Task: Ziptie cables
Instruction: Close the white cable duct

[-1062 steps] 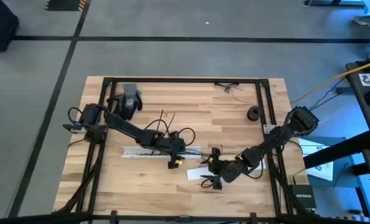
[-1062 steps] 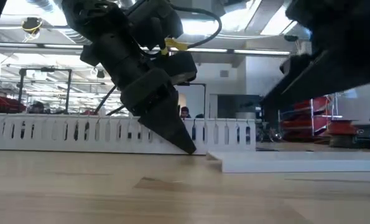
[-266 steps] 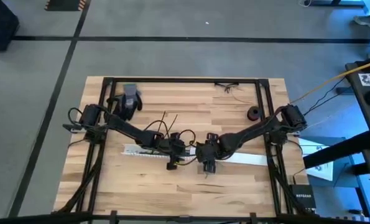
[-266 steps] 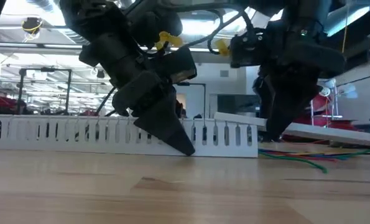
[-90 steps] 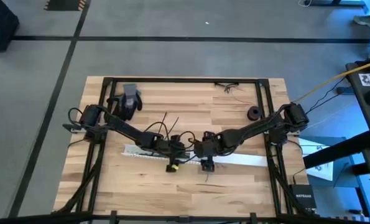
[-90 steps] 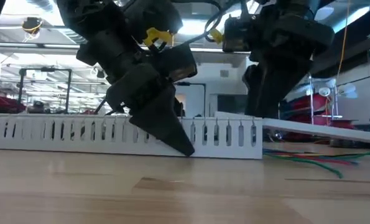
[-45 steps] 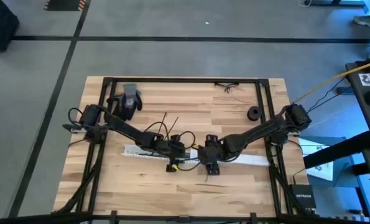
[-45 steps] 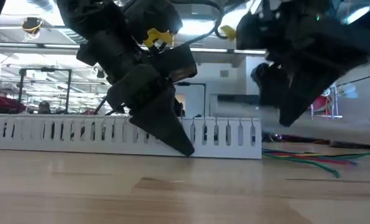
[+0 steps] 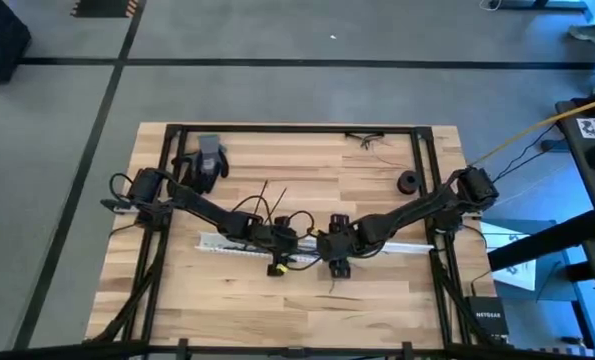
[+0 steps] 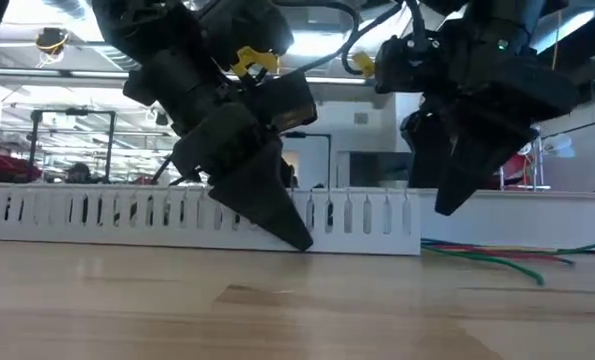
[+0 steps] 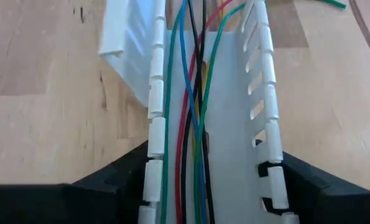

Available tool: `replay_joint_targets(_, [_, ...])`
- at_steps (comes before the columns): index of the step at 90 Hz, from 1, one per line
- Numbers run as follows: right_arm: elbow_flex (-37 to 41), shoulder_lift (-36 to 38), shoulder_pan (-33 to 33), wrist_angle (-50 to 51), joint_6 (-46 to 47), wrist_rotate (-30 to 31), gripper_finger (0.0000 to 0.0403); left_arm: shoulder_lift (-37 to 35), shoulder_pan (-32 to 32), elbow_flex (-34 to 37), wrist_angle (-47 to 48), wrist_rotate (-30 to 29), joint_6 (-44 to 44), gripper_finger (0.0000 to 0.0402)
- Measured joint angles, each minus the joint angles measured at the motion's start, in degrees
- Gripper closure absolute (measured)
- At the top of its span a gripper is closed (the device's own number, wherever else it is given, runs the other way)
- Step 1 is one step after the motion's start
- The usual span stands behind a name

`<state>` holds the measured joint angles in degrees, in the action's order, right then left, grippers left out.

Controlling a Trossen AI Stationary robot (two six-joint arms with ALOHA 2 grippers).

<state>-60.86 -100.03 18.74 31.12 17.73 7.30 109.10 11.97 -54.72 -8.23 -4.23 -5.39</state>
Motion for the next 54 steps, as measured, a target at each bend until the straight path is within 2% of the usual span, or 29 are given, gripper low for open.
replay_joint_targets(8, [0.0,0.0,0.0,1.1,0.1,-0.4,0.0107,0.0,0.0,0.0,0.0,0.0,0.0,0.0167])
replay_joint_targets(17, [0.0,-0.1,0.0,2.4,0.2,1.8,0.0156,0.0,0.0,0.0,0.0,0.0,0.0,0.0167])
replay_joint_targets(26, [0.0,-0.3,0.0,3.5,0.2,4.0,0.0223,0.0,0.0,0.0,0.0,0.0,0.0,0.0167])
replay_joint_targets(43, [-0.2,-0.3,0.1,4.7,0.2,4.3,0.0372,0.0,0.0,0.0,0.0,0.1,-0.1,0.0167])
replay_joint_targets(48, [-1.1,-0.3,0.6,7.2,0.2,5.5,0.0387,0.0,0.0,0.0,0.0,0.2,-0.2,0.0167])
replay_joint_targets(54, [-3.3,-0.3,2.0,10.5,0.1,9.3,0.0380,0.0,0.0,0.0,0.0,0.2,-0.6,0.0167])
